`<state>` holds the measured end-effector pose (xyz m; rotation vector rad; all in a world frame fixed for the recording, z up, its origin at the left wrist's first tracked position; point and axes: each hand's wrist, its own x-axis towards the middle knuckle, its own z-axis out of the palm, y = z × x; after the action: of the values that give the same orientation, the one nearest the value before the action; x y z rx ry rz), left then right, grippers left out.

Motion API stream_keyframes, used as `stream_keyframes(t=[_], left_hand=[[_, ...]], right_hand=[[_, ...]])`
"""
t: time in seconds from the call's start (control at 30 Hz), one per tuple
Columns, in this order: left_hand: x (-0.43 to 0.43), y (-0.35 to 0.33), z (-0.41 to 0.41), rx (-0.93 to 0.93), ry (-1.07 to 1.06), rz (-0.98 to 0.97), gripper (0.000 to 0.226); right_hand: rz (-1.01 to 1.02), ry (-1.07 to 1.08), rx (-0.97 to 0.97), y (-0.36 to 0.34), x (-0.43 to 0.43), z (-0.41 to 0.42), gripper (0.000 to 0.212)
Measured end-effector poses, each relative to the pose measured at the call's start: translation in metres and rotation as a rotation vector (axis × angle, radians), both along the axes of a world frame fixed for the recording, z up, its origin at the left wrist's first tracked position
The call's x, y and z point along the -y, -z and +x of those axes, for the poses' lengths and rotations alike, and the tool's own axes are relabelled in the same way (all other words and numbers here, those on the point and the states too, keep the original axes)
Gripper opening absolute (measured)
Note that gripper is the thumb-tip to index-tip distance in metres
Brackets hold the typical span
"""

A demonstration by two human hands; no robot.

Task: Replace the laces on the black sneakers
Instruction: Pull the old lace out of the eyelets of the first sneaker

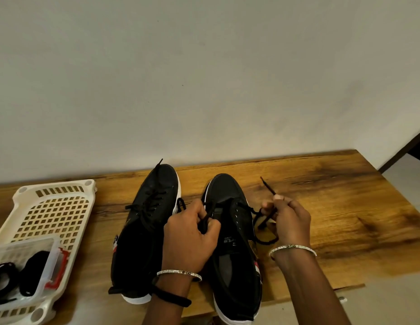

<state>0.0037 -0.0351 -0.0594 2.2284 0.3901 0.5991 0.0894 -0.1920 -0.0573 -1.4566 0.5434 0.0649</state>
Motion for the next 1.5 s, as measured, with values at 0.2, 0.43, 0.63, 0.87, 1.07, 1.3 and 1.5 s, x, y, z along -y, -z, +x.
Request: stream_keyframes(t=[0.2,0.43,0.63,0.87,1.07,1.3,1.5], left_hand=[[0.001,0.000,0.001,0.007,0.003,0.002,0.029],[0.006,-0.007,0.002,0.007,0.108,0.117,0.032],[0.010,-0.006,0.004,-0.033,0.191,0.123,0.023],[0.012,-0.006,0.004,-0.051,0.152,0.139,0.023],[0.012,-0.003,0.006,-0.048,0.137,0.128,0.024],[0.012,-0.001,0.007,-0.034,0.145,0.127,0.024],[0.011,0.000,0.007,-0.024,0.149,0.123,0.025]], right_hand=[[-0.933,-0.204,-0.036,0.002,-0.001,-0.009,0.040],[-1.194,-0.497,0.431,0.007,-0.017,-0.014,0.017],[-1.155,-0.485,0.517,0.012,-0.017,-0.016,0.003],[-0.736,-0.226,0.440,0.007,-0.013,-0.016,0.005],[-0.084,-0.081,0.034,0.015,-0.002,-0.003,0.007],[-0.925,-0.388,0.529,0.010,-0.005,-0.010,0.049],[-1.135,-0.447,0.580,0.017,-0.012,-0.012,0.009]])
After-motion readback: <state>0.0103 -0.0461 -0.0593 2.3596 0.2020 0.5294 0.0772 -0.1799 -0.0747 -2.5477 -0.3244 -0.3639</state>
